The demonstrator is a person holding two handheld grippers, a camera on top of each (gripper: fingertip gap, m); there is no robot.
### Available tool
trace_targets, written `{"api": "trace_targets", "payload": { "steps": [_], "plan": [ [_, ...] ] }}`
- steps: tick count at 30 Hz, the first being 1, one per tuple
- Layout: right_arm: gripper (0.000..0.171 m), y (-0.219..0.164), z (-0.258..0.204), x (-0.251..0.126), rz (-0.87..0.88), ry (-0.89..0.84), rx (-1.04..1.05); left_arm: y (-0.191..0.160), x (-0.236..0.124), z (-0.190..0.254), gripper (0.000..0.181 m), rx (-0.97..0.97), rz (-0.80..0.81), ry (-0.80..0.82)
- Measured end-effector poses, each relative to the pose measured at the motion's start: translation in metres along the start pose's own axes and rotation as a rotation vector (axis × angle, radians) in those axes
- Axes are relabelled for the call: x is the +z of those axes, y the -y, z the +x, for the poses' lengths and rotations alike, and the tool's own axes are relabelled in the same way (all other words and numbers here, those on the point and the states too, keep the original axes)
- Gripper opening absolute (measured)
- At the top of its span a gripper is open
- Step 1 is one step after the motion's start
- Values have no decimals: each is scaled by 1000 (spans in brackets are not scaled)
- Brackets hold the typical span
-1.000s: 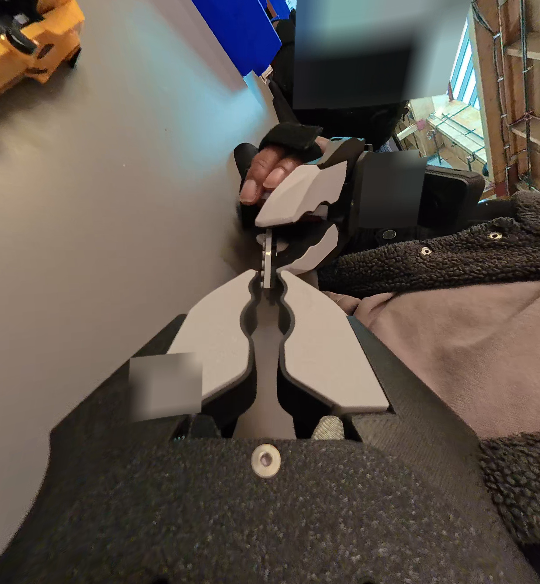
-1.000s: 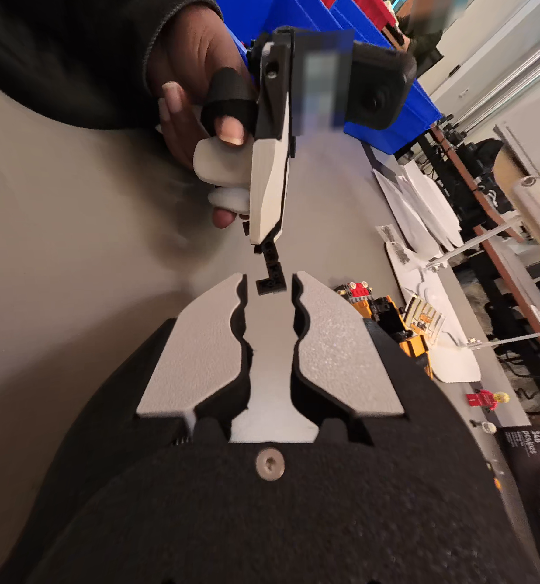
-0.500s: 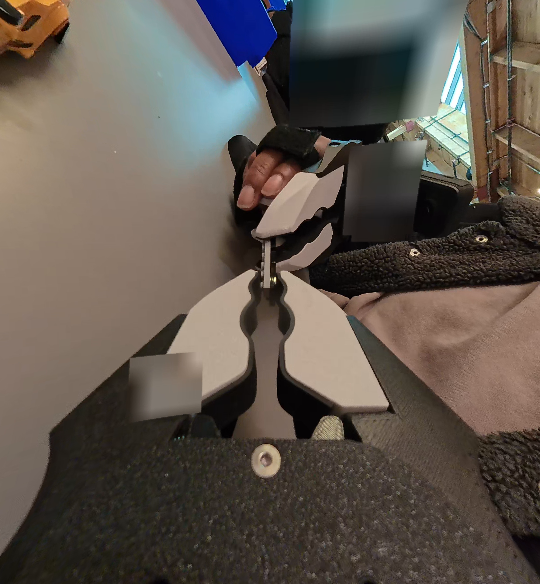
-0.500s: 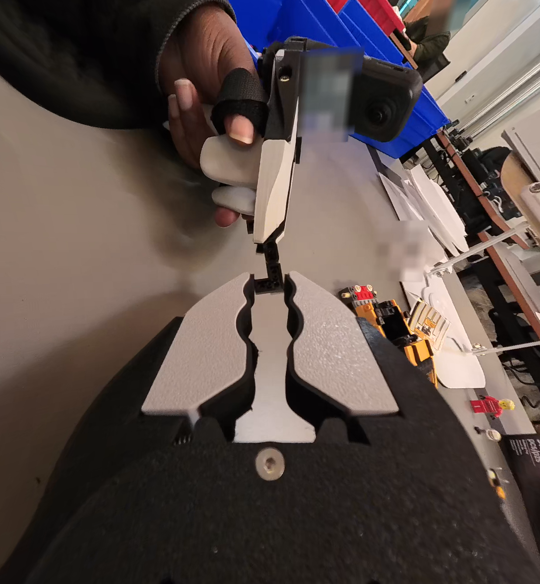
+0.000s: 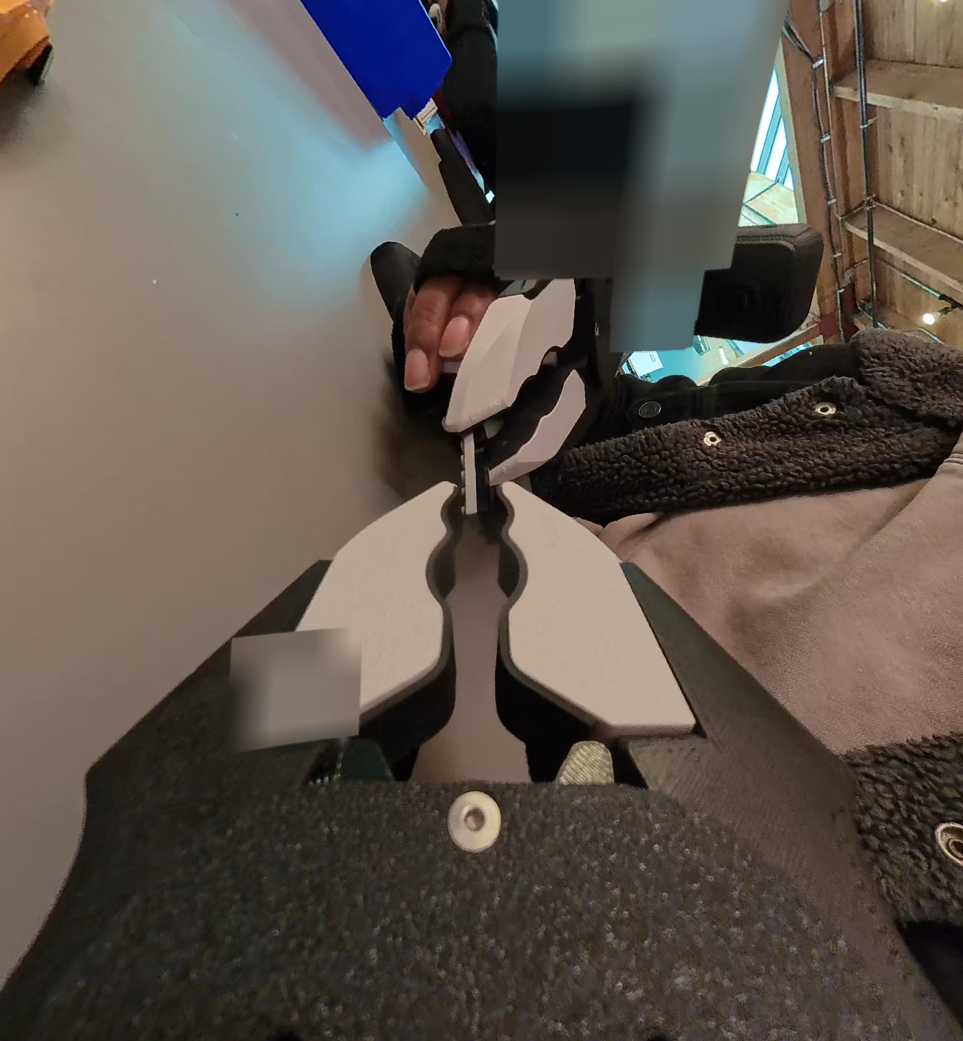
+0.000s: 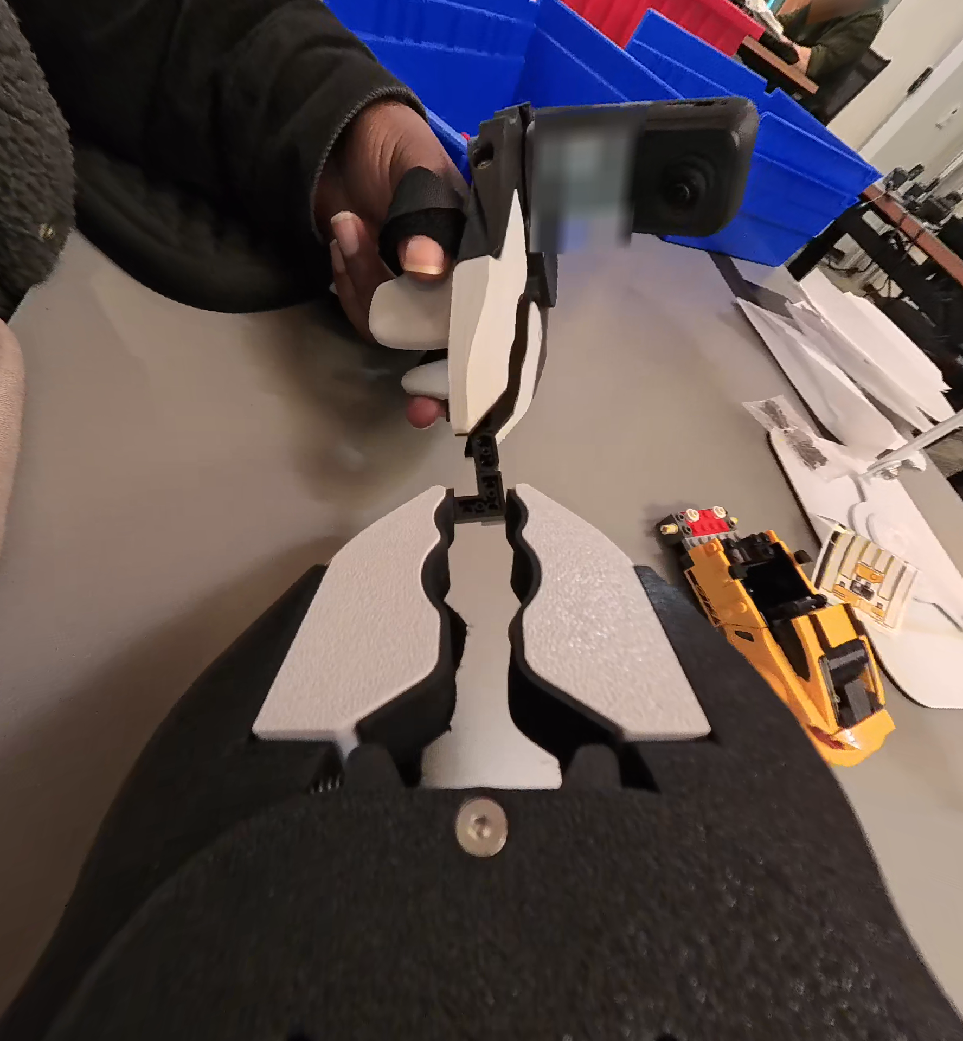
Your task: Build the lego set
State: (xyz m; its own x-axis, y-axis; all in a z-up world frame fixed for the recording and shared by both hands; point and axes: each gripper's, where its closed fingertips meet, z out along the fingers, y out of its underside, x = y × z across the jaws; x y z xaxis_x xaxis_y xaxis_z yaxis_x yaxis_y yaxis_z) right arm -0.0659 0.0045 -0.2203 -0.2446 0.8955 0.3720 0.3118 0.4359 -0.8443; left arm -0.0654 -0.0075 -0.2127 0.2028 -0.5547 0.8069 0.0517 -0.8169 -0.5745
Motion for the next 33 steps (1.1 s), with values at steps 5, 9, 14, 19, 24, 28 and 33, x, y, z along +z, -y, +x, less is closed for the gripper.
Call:
{"api": "trace_targets", "payload": {
  "steps": [5, 9, 14, 19, 24, 28, 33],
  "plan": [
    [17, 0, 0, -1, 7, 13, 26, 3, -2, 1, 10, 51, 18, 16],
    [17, 0, -1, -1, 6, 30, 50, 4, -2, 3, 11, 134, 17, 40],
    [17, 1, 3, -6, 10, 45, 120, 7, -3, 2, 18, 372, 12, 160],
    [17, 1, 3, -7, 5, 94, 210, 3, -1, -3, 31, 921, -66, 420],
    [17, 3, -5, -6, 2, 150, 257, -4, 4, -7, 29, 972, -118, 445],
    [17, 4, -7, -5, 3, 186, 298, 1, 1, -3, 19, 1031, -85, 469],
    [17, 7, -10, -5, 2, 225, 350, 2, 1, 0, 20, 1113, -85, 497]
  ]
}}
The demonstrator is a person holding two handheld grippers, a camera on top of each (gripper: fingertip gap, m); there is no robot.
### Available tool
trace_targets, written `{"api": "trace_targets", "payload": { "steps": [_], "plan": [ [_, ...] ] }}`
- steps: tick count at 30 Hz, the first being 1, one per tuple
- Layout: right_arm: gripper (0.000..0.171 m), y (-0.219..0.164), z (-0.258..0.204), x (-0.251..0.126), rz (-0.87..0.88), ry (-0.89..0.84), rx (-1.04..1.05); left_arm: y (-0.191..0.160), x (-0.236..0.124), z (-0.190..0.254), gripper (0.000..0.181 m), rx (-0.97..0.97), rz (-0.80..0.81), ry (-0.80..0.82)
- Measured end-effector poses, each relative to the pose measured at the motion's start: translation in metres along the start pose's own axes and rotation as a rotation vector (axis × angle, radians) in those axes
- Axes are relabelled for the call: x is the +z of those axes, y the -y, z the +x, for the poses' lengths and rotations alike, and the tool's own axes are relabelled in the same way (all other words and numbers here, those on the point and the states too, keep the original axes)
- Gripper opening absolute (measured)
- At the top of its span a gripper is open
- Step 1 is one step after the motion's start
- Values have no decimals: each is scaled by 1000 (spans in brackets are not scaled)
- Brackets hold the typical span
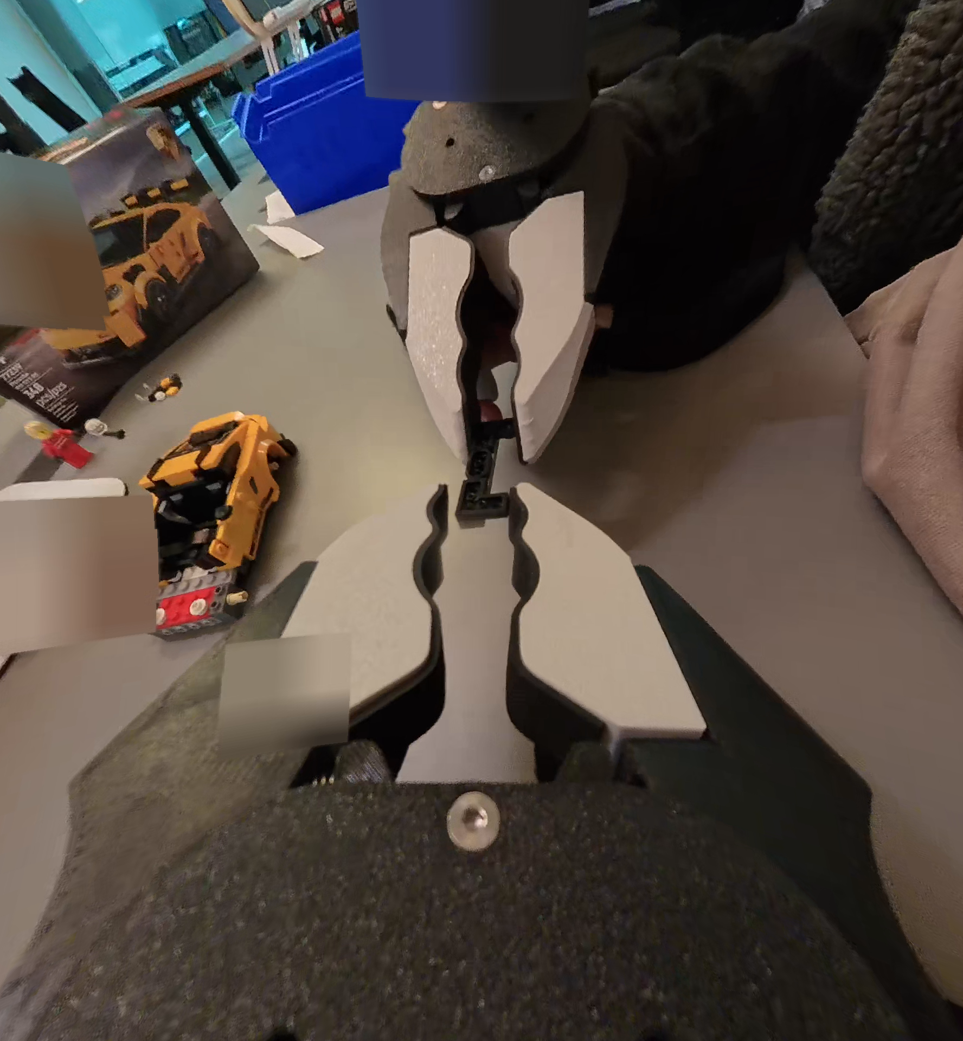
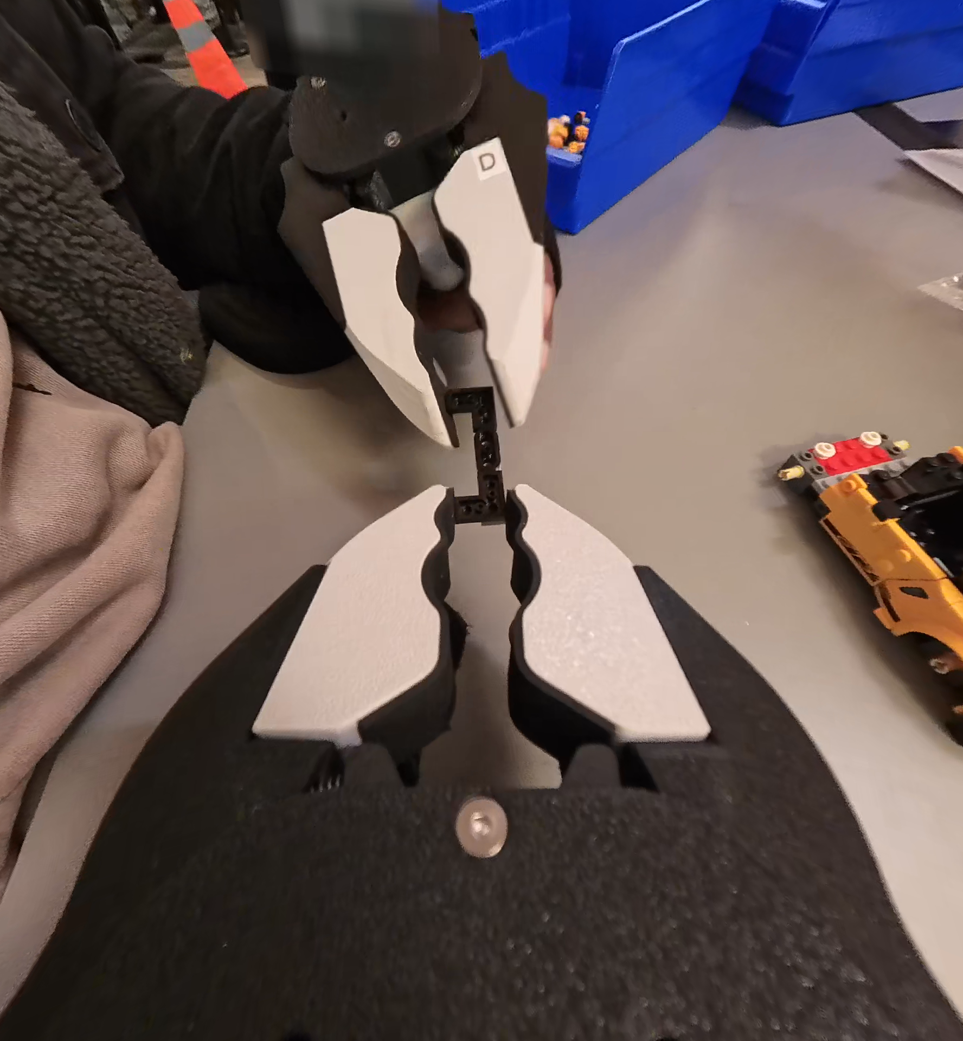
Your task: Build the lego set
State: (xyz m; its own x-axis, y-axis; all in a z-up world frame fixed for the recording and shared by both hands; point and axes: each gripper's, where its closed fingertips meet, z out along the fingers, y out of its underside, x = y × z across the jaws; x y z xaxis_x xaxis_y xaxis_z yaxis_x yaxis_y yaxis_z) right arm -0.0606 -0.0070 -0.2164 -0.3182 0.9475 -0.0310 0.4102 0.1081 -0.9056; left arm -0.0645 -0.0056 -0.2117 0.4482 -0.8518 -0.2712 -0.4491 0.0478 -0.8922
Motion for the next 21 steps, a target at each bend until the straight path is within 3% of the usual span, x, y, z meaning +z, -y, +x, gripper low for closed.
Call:
{"api": "trace_targets", "payload": {
  "steps": [8, 21],
  "plan": [
    [17, 2, -4, -1, 8, 52, 45, 4, -2, 4, 17, 0, 16, -22],
    [17, 5, 4, -2, 37, 15, 66, 1, -3, -1, 17, -186, 3, -70]
  ]
}}
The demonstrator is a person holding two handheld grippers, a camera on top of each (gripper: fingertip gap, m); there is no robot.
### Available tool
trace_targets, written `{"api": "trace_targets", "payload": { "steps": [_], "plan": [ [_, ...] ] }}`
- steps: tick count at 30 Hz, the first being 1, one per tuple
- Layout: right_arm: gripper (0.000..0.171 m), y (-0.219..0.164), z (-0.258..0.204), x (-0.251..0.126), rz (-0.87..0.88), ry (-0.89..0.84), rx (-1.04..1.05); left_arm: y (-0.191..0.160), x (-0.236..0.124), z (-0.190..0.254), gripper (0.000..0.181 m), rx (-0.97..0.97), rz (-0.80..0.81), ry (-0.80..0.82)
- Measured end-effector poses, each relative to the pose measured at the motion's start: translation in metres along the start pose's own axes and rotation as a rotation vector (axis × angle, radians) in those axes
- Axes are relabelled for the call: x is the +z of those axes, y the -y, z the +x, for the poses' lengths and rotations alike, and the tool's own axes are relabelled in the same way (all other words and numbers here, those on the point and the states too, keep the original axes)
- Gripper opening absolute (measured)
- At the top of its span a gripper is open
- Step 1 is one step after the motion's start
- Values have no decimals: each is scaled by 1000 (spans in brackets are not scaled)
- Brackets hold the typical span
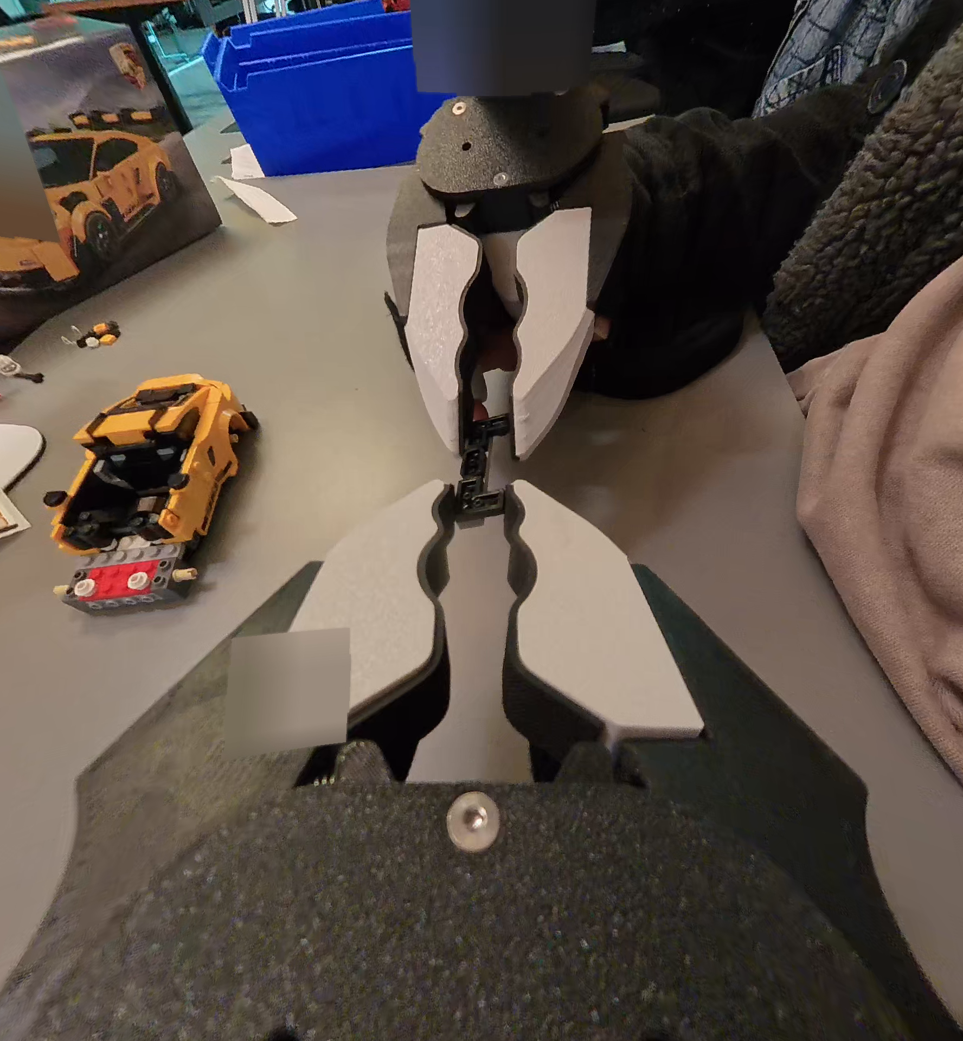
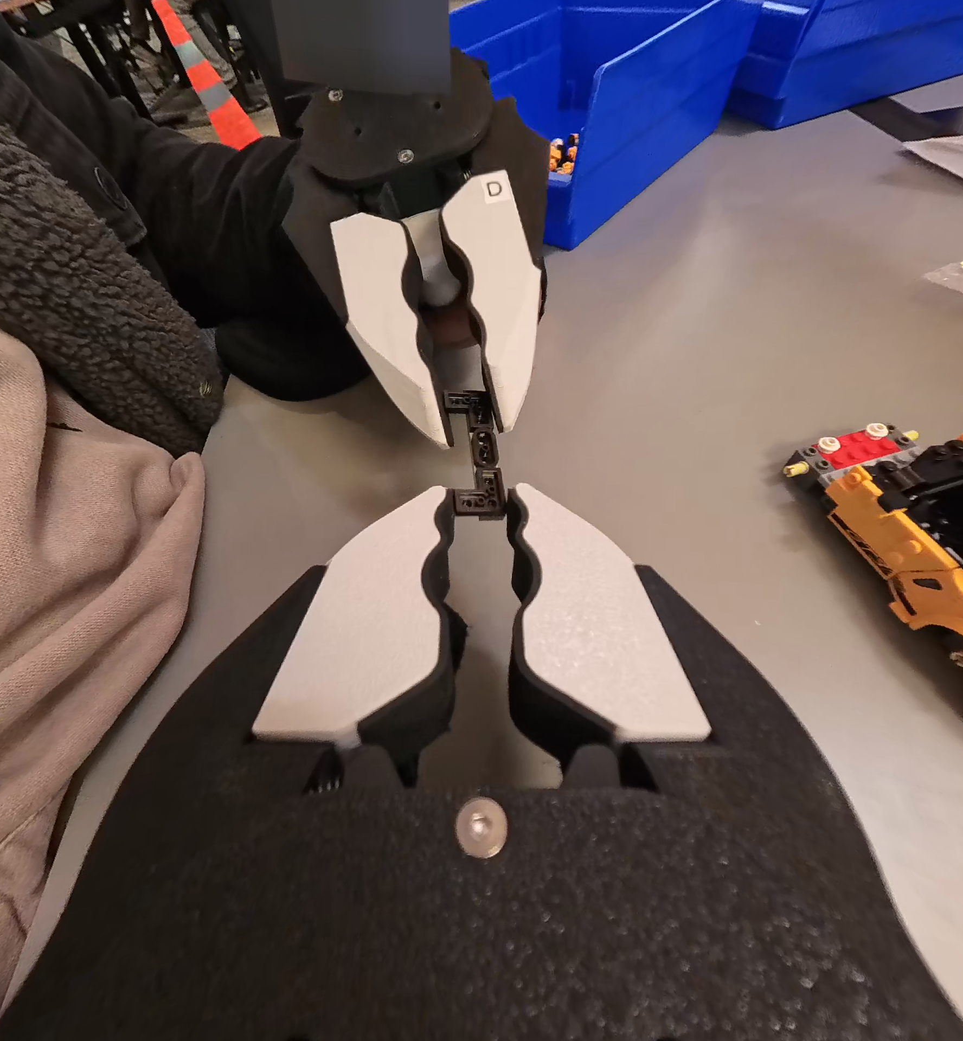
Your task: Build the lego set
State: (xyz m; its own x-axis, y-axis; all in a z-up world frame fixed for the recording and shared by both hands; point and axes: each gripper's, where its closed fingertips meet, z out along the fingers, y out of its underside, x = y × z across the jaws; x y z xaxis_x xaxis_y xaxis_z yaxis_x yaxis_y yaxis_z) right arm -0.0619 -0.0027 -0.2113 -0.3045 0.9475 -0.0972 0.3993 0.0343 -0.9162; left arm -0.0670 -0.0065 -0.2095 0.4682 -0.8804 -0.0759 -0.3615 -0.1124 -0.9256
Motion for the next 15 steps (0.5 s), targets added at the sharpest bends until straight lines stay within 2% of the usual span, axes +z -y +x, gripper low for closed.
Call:
{"api": "trace_targets", "payload": {
  "steps": [8, 15],
  "plan": [
    [21, -1, 9, -1, -9, -47, -12, -5, 1, -4, 17, -82, -19, -12],
    [16, -4, 6, 1, -35, -43, -51, -5, 2, -2, 16, -91, -17, -31]
  ]
}}
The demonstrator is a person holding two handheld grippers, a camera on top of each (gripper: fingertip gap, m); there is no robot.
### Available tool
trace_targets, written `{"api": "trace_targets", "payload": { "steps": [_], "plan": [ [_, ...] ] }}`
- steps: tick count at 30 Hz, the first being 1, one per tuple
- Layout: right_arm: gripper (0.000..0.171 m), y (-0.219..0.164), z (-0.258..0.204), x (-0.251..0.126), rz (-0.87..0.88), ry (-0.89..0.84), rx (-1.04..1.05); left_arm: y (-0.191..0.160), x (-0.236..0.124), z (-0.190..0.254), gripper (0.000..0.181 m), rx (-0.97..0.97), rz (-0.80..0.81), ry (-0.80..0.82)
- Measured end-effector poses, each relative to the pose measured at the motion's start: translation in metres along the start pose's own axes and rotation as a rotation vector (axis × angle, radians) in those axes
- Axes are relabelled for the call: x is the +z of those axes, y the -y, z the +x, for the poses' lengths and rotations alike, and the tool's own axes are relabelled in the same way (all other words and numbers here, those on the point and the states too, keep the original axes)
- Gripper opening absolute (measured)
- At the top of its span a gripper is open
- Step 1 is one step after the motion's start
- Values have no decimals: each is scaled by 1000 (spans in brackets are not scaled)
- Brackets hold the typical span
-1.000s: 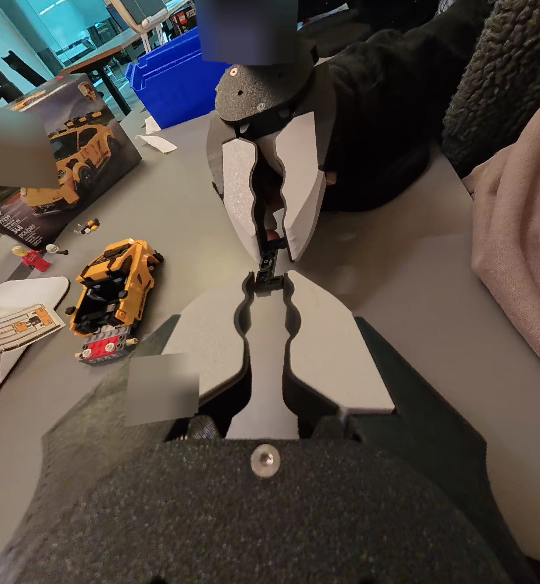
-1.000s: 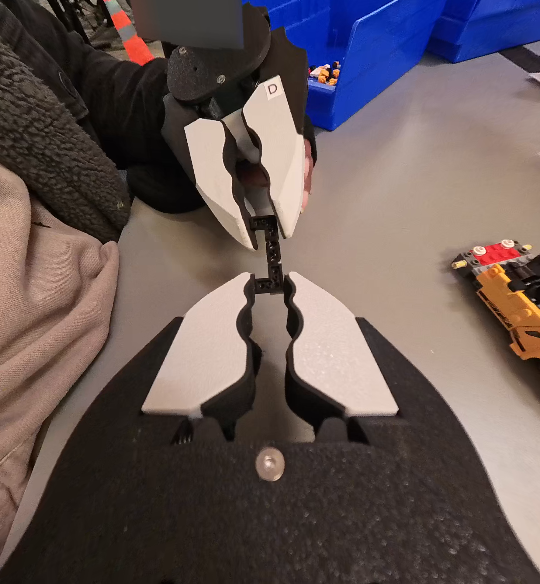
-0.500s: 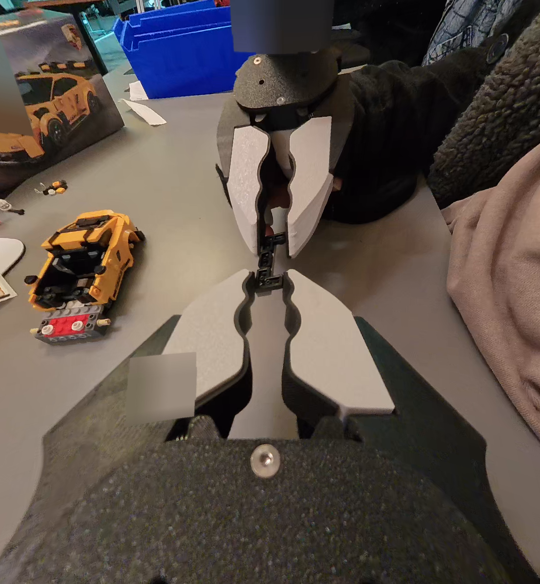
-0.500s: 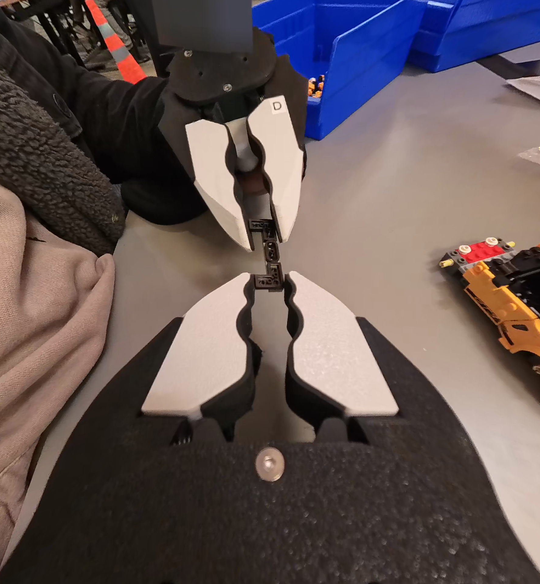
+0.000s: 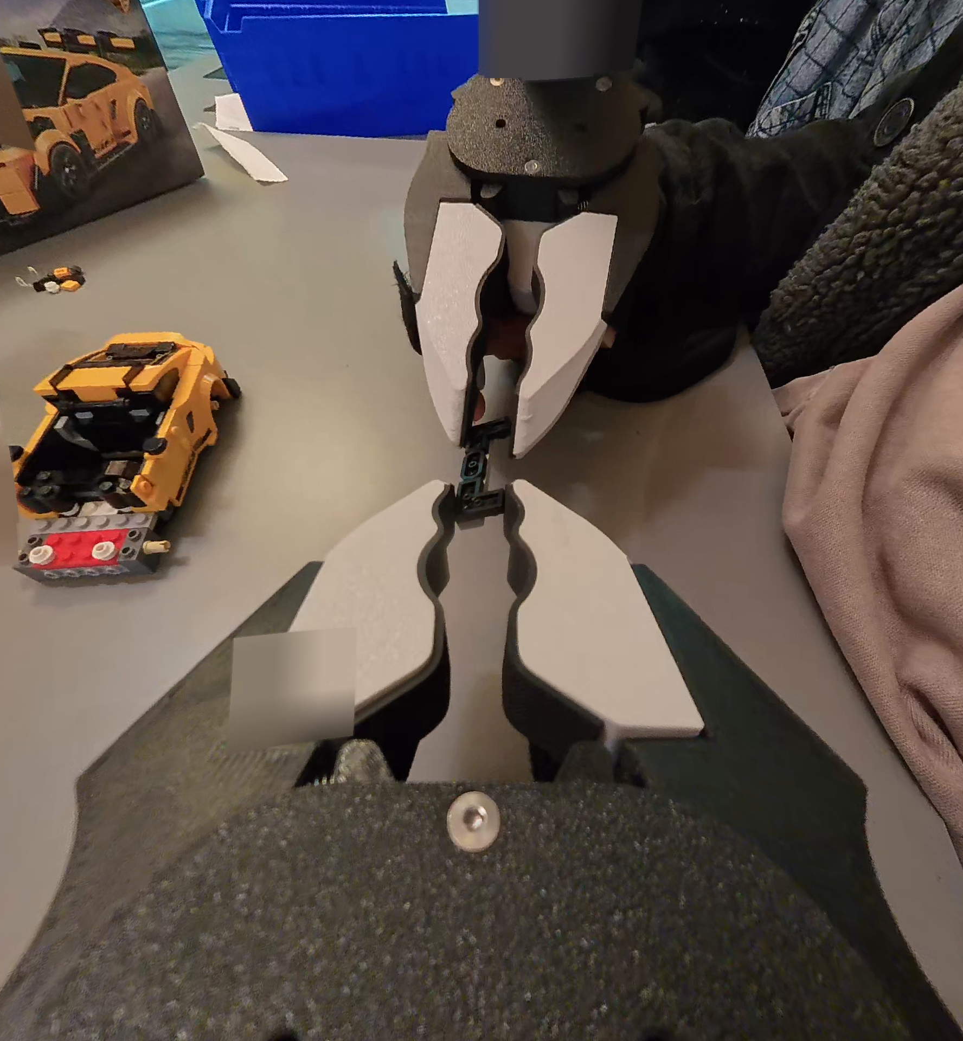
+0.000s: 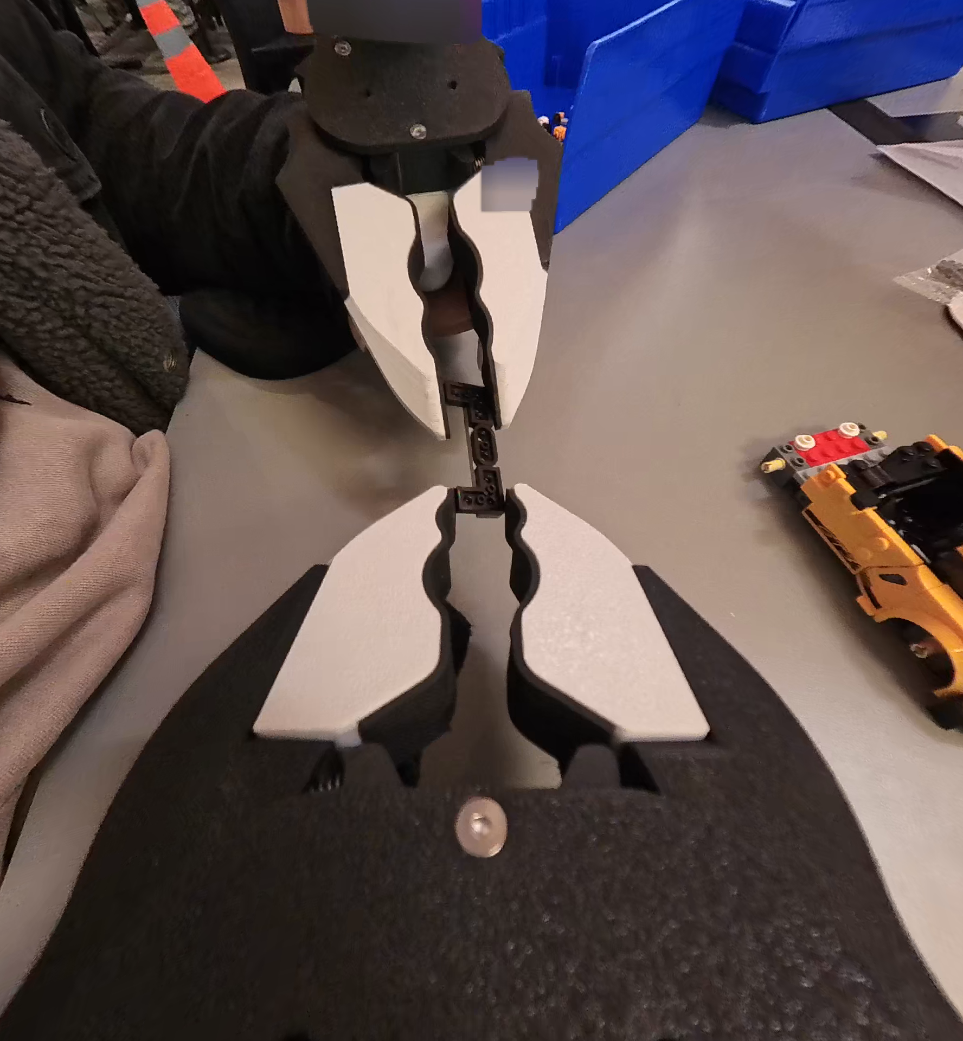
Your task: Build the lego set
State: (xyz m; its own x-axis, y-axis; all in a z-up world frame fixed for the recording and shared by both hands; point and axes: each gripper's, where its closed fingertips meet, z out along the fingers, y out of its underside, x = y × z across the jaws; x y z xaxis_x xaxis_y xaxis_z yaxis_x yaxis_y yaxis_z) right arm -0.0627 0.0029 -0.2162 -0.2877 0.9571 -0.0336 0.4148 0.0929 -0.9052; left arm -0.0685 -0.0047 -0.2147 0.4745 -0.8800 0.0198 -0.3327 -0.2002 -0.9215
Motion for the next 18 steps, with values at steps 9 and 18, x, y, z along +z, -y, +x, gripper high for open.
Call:
{"api": "trace_targets", "payload": {
  "steps": [9, 18],
  "plan": [
    [16, -19, 5, 2, -128, -49, -118, -23, 9, -3, 19, 96, -128, 38],
    [16, -52, 29, 7, -370, -212, -257, -34, 8, -17, 19, 86, -191, 110]
  ]
}}
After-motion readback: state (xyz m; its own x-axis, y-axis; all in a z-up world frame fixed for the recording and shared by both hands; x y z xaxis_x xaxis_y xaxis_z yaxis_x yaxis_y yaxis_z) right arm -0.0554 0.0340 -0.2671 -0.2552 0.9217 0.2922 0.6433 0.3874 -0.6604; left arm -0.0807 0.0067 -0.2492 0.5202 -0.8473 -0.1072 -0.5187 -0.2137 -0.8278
